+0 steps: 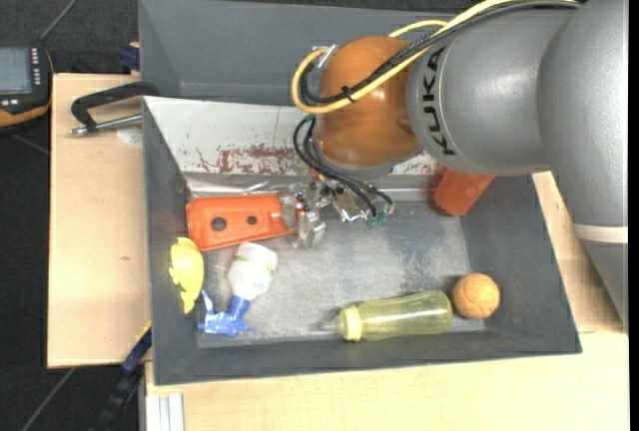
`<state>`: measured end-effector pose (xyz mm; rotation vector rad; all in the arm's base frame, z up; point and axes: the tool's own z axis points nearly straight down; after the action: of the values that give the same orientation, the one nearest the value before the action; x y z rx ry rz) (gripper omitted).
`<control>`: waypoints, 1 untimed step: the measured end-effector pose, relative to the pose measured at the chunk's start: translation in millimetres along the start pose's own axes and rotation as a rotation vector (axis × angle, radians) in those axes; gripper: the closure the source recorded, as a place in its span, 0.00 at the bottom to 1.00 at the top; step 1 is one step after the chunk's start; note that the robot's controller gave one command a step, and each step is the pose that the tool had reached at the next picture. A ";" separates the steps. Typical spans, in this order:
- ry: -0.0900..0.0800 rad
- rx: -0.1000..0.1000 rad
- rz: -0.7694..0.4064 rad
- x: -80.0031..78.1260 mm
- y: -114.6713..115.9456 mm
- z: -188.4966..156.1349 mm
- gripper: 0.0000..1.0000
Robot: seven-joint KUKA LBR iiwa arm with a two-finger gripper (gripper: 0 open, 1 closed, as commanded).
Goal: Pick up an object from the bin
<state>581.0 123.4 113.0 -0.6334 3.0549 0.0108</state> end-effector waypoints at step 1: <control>-0.004 0.000 0.000 -2.8 -1.3 -2.7 1.00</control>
Offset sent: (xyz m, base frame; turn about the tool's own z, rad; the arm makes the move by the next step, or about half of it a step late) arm 0.0095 -0.0021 0.0046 -0.0324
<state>584.1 123.3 115.8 -0.6324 3.0513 0.0117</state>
